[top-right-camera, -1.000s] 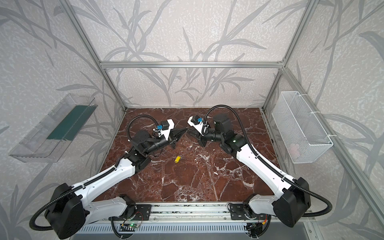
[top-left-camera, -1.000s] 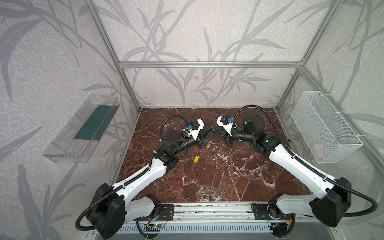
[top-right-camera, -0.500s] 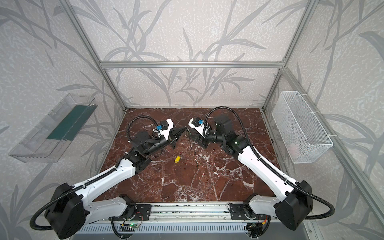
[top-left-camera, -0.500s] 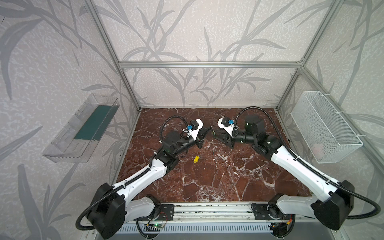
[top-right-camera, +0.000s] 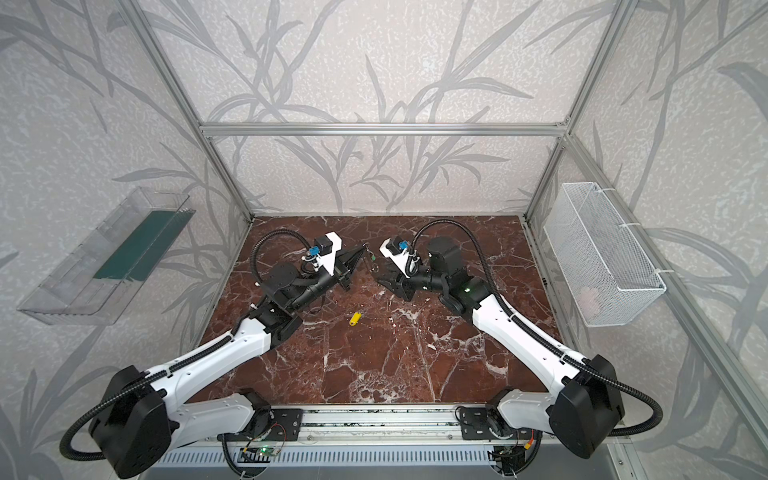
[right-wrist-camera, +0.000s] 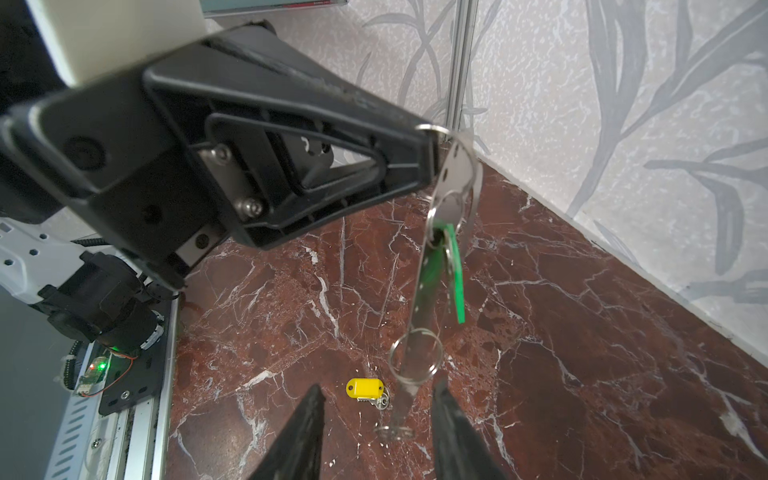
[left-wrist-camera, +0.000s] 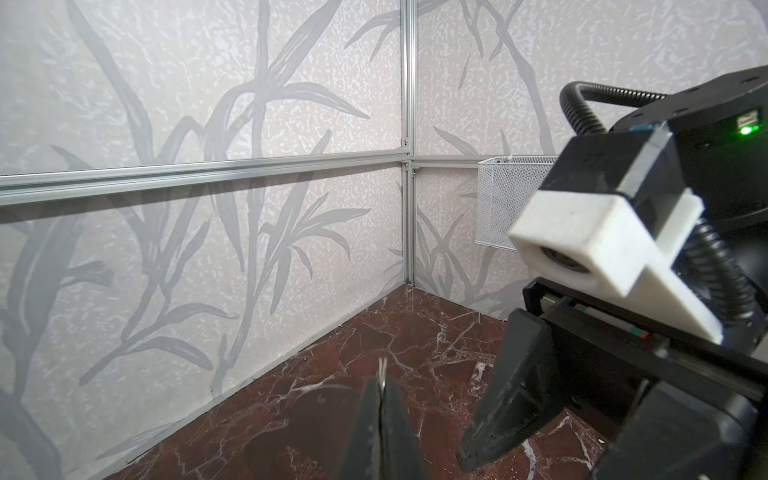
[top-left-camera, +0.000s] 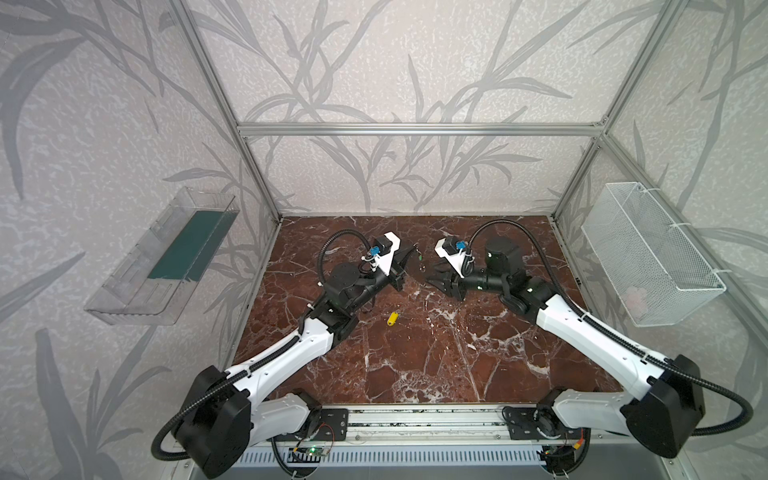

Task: Put the keys on the keyring

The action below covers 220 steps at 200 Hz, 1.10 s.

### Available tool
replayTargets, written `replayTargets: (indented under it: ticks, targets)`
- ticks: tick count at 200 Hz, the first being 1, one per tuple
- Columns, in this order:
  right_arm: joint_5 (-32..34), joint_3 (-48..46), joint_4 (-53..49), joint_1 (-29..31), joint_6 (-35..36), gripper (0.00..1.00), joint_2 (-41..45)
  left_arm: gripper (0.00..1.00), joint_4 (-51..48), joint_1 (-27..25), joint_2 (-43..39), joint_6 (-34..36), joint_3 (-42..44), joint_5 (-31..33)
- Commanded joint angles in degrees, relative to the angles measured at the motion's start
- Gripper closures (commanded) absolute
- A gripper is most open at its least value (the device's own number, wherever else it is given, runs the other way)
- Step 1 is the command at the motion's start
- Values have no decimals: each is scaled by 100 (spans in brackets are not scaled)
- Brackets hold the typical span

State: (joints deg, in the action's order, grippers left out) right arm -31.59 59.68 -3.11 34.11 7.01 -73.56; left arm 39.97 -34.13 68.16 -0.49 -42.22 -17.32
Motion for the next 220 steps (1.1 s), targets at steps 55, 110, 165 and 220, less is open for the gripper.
replayTargets:
  ticks: [55,110,165,220]
  targets:
    - [-628,-189,-36,-7,-75,56,-129,100,355,-58,-42,-30,-14,202]
    - [-892,-473,83,-9,27,54,-185,100,363,-77,-48,-20,-28,219]
    - [-923,-483,402,-8,-78,55,-530,100,355,-111,-47,-4,-53,177]
    - [-1131,-375,704,-9,-171,61,-780,100,357,-122,-30,12,-64,174]
